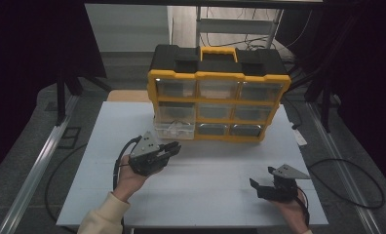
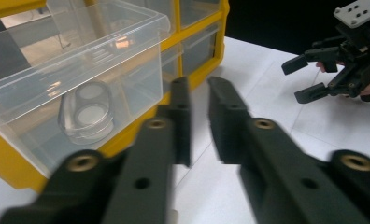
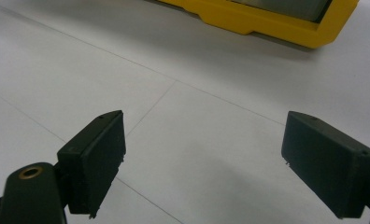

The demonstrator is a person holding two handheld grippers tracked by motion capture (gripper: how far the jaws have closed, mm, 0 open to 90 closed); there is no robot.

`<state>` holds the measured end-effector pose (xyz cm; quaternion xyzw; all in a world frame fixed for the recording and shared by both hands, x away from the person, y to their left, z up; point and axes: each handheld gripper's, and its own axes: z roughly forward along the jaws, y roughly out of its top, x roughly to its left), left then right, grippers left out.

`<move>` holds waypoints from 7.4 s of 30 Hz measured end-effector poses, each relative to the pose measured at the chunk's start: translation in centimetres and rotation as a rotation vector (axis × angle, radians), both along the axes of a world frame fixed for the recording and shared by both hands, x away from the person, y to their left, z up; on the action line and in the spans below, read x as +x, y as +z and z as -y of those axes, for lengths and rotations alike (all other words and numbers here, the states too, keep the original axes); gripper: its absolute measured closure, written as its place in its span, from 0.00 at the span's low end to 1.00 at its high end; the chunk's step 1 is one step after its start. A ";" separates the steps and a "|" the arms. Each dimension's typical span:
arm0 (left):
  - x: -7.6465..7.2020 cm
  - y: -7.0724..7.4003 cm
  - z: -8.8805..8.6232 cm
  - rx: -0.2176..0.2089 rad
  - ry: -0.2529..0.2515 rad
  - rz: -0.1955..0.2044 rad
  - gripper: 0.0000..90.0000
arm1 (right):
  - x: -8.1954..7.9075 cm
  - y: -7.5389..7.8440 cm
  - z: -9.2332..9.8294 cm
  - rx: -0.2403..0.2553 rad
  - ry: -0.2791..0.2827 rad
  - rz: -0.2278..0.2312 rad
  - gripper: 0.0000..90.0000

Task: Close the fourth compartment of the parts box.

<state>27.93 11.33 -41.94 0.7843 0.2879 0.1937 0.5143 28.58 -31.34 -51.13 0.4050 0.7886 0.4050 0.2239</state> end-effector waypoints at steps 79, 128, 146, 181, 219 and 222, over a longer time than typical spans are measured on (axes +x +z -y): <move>5.7 -0.9 0.9 0.021 0.148 -0.086 0.99 | 0.0 0.0 0.1 0.004 -0.001 0.004 0.16; 8.4 -0.7 1.1 0.048 0.199 -0.108 0.99 | 0.0 0.0 0.1 0.002 0.001 0.001 0.16; 9.9 -0.6 1.4 0.062 0.224 -0.115 0.99 | 0.0 0.0 0.1 0.006 -0.001 0.002 0.16; 12.5 -1.3 1.3 0.074 0.258 -0.139 0.99 | 0.1 -0.1 0.3 0.012 0.001 -0.004 0.16; 3.0 -2.2 -1.1 0.089 0.148 -0.062 0.50 | -0.2 0.0 0.1 -0.004 0.003 0.004 0.16; 1.9 -2.6 -1.6 0.073 0.145 -0.065 0.42 | -0.3 0.0 0.2 -0.005 0.002 0.003 0.16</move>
